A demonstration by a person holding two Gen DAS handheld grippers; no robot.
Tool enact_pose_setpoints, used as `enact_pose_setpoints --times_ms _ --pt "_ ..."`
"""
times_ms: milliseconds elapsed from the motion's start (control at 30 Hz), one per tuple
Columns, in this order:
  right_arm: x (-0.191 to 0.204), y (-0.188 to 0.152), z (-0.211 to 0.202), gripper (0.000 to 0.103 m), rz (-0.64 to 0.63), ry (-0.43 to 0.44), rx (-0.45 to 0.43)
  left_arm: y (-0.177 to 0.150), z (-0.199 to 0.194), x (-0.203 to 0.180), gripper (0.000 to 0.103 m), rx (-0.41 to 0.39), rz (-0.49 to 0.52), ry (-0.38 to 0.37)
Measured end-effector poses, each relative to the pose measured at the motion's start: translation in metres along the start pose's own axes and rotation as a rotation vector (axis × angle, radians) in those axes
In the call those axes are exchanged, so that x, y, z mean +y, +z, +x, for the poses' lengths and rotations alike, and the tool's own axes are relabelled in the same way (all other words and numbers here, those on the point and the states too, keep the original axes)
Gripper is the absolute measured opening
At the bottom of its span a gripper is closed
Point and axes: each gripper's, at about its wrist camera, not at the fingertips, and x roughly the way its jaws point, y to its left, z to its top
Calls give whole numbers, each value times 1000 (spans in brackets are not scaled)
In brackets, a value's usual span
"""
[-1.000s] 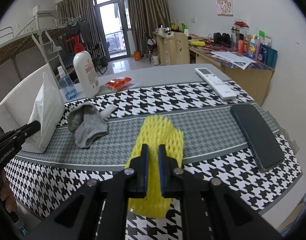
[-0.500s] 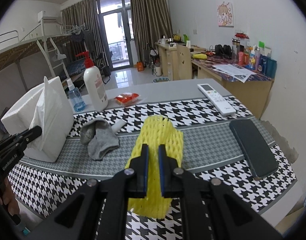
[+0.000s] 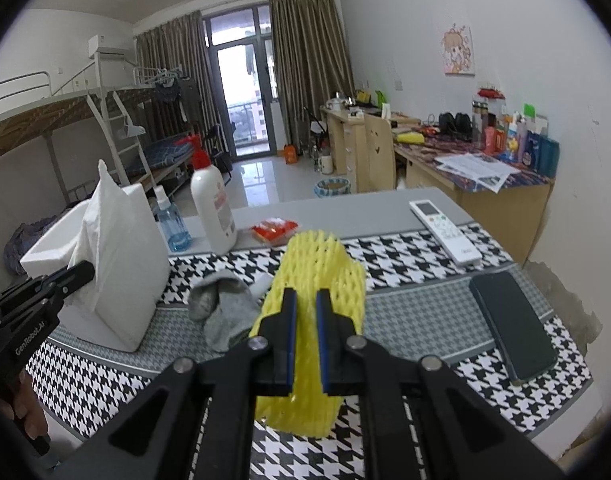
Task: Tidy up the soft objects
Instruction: 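Lift the tissues and mesh sleeve and carry both over the foam box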
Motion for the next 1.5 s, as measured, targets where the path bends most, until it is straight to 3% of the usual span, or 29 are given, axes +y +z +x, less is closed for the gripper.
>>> enact_pose_setpoints --times_ms 767,1500 --pt "29 39 -5 12 -31 38 -71 28 -19 19 5 -99 -16 38" --pt "72 65 -4 12 -91 178 -128 46 -31 56 5 -144 -53 139"
